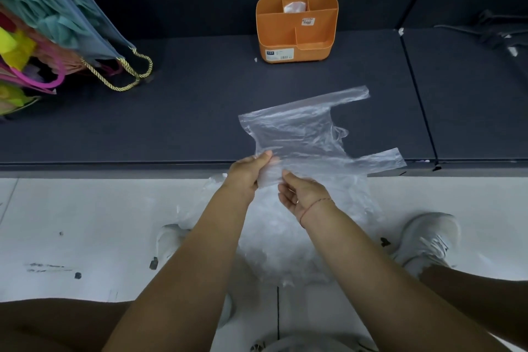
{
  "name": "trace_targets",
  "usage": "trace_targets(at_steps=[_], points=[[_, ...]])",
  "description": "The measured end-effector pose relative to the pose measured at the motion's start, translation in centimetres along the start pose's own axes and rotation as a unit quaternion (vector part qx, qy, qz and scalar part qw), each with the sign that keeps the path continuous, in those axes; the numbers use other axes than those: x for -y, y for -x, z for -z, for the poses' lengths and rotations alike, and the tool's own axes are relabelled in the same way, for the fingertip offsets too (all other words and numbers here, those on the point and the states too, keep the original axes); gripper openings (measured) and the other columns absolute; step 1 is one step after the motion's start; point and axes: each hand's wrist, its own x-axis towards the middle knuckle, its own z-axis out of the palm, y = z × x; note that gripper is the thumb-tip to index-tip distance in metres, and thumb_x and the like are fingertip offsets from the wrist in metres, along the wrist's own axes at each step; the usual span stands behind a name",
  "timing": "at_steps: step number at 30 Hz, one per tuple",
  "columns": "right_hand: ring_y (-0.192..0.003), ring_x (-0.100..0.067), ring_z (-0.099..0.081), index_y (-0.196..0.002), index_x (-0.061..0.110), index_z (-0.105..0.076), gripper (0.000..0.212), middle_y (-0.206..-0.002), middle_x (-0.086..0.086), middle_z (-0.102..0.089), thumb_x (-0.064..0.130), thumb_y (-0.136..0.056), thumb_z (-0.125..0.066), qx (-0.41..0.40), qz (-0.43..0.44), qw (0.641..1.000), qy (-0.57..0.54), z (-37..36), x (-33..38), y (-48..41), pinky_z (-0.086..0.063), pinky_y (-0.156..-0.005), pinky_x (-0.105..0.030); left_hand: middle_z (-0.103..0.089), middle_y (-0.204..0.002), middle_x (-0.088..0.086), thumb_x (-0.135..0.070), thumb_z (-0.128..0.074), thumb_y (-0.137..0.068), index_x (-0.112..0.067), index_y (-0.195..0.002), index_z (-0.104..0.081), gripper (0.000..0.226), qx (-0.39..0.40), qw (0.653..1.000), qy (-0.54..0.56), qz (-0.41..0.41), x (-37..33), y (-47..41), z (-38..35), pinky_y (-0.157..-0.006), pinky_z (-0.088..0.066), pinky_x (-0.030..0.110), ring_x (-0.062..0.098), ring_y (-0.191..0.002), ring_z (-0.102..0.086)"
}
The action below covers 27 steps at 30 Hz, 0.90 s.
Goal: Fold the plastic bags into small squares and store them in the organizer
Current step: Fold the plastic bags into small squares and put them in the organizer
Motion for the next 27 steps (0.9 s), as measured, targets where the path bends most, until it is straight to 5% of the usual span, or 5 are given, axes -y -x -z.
trace_targets(at_steps=[3, 11, 17, 21, 27], points=[[-0.057, -0.006, -0.058, -0.082, 0.008, -0.064, 0.010, -0.060, 0.001, -0.064, 0.014, -0.089, -0.067, 0.024, 0.024, 0.999, 0.022, 1.0, -0.1, 0.0, -0.054, -0.056, -0.018, -0.075, -0.082, -0.009, -0.028, -0.067, -0.093, -0.015, -0.103, -0.071, 0.017, 0.013, 0.999, 0.047, -0.001, -1.5, 0.0, -0.3, -0.064, -0.051, 0.020, 0.003, -0.069, -0.067], [-0.054, -0.007, -0.057, -0.085, 0.008, -0.064, 0.007, -0.062, -0.001, -0.064, 0.013, -0.090, -0.066, 0.051, -0.007, 0.999, 0.004, 4.3, -1.2, -0.7, -0.054, -0.056, -0.020, -0.064, -0.086, -0.001, -0.028, -0.060, -0.098, -0.010, -0.104, -0.061, 0.019, -0.046, 0.984, 0.168, 0.025, -5.9, -2.0, -0.7, -0.055, -0.051, 0.020, 0.010, -0.075, -0.059], [-0.099, -0.015, -0.060, -0.119, 0.020, -0.065, 0.037, -0.112, 0.001, -0.066, 0.039, -0.087, -0.066, 0.099, -0.022, 0.995, -0.005, 3.6, -1.6, -1.4, -0.051, -0.080, -0.028, -0.067, -0.092, -0.001, -0.053, -0.063, -0.089, -0.009, -0.098, -0.061, 0.046, -0.062, 0.995, 0.076, 0.002, -6.5, -3.0, -0.9, -0.055, -0.052, 0.022, 0.013, -0.082, -0.063], [-0.081, -0.014, -0.062, -0.102, 0.012, -0.067, 0.016, -0.101, -0.007, -0.069, 0.019, -0.088, -0.069, 0.079, -0.016, 0.997, -0.008, 2.4, -2.0, -1.9, -0.055, -0.070, -0.023, -0.068, -0.080, 0.003, -0.020, -0.067, -0.094, -0.007, -0.094, -0.067, 0.012, -0.082, 0.994, 0.063, -0.034, -6.3, -3.8, -1.3, -0.046, -0.050, 0.016, 0.013, -0.066, -0.062], [-0.061, -0.008, -0.068, -0.092, 0.008, -0.064, 0.007, -0.077, -0.005, -0.073, 0.015, -0.093, -0.062, 0.088, 0.000, 0.996, -0.009, 1.8, -1.5, -1.9, -0.053, -0.055, -0.018, -0.066, -0.077, 0.003, -0.014, -0.062, -0.096, -0.013, -0.078, -0.061, 0.018, -0.090, 0.990, 0.041, -0.099, -8.3, -5.0, -1.7, -0.057, -0.051, 0.018, 0.010, -0.062, -0.064]])
